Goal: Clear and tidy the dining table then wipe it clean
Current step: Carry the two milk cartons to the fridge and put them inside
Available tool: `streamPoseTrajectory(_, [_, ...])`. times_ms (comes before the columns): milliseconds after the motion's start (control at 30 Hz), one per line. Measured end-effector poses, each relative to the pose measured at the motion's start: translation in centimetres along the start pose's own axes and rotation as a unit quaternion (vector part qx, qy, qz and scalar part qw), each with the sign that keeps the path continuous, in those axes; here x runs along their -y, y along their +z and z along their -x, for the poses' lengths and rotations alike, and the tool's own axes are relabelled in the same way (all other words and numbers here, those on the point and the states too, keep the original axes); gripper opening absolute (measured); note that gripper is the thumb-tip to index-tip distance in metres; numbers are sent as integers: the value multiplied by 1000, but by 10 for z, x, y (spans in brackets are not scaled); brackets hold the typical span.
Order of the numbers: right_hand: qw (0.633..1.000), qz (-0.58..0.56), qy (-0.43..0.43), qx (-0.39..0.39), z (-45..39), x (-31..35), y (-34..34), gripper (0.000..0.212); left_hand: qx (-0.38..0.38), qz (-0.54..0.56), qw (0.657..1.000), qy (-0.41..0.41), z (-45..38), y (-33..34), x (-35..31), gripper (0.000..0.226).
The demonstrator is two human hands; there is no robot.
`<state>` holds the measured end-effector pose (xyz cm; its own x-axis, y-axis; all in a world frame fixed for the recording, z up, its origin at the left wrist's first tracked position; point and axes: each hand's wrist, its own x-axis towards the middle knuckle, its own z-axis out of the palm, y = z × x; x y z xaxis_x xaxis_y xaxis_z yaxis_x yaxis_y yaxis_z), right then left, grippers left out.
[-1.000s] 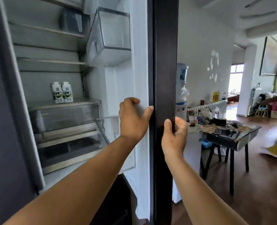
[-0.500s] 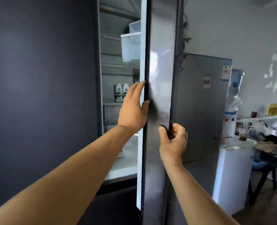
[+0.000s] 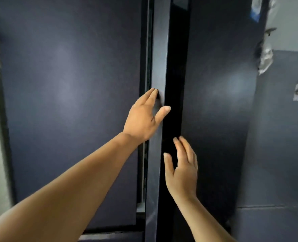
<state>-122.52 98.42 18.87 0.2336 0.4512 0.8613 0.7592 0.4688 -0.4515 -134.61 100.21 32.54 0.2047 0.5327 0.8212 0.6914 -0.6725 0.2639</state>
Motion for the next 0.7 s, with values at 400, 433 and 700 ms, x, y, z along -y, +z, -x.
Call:
streamPoseTrajectory(400, [958,147,-81,234,-55,-43,84,71,12,-303,952,-32,-46,34,92,70])
streamPoseTrajectory(433, [952,163,-81,244,-57,-45,88,71,20,-315,948,-37,-47,37,99,68])
streamPoseTrajectory(700, [926,229,-80,288,-63,-41,86,64,32,-287,957,-43,-47,42,106,65])
